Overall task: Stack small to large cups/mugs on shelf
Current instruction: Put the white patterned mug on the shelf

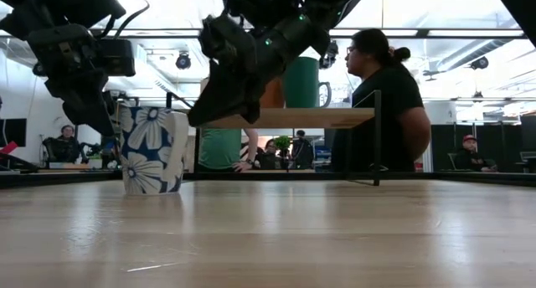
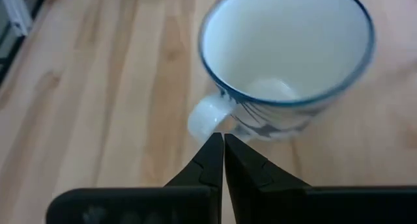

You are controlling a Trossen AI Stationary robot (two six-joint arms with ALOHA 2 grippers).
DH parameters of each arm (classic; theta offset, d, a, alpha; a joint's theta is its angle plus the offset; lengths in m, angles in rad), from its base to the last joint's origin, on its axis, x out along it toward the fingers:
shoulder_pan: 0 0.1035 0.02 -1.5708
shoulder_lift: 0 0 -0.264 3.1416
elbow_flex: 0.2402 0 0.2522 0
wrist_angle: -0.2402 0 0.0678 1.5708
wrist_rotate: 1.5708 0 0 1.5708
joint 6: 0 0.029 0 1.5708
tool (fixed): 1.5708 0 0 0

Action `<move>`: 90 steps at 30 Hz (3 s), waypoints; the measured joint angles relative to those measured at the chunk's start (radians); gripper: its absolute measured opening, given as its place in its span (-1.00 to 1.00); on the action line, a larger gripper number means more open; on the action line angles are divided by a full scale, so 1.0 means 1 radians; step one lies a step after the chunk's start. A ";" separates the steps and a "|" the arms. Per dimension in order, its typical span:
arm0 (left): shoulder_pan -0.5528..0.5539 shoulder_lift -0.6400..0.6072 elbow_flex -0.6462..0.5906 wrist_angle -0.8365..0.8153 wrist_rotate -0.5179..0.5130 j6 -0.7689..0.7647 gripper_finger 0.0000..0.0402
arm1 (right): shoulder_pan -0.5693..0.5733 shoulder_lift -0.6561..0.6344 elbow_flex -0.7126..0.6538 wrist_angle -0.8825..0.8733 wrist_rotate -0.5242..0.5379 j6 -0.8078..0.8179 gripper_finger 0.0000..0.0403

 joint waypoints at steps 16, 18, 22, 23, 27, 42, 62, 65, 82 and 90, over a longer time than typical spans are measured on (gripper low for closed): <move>0.000 0.007 -0.002 0.035 -0.002 0.002 -0.80 | 0.018 0.000 0.000 0.076 -0.001 0.050 -0.96; 0.000 0.008 -0.002 0.034 -0.002 0.001 -0.80 | 0.018 0.000 0.000 0.075 -0.001 0.050 -0.96; 0.000 0.006 -0.002 0.035 -0.002 0.001 -0.80 | 0.018 0.007 -0.005 0.069 -0.001 0.069 -0.96; 0.000 0.006 -0.002 0.035 -0.002 0.001 -0.80 | 0.018 0.009 -0.005 0.060 -0.002 0.075 -0.96; 0.000 0.006 -0.002 0.039 -0.002 -0.001 -0.80 | 0.020 0.042 -0.008 0.034 -0.002 0.075 -0.96; 0.000 0.006 -0.002 0.041 -0.002 0.000 -0.80 | 0.027 0.058 0.012 0.061 -0.028 0.063 -0.96; 0.000 0.007 -0.002 0.050 -0.002 -0.006 -0.80 | 0.027 0.114 0.072 0.229 -0.088 0.071 -0.96; 0.000 0.007 -0.003 0.050 -0.003 -0.007 -0.80 | 0.028 0.153 0.154 0.151 -0.086 0.043 -0.96; -0.001 0.003 -0.003 0.054 0.000 -0.004 -0.80 | 0.019 0.240 0.486 -0.161 0.033 -0.197 -0.96; 0.000 0.001 -0.003 0.046 -0.003 0.003 -0.80 | 0.016 0.184 0.478 -0.232 0.116 -0.245 -0.96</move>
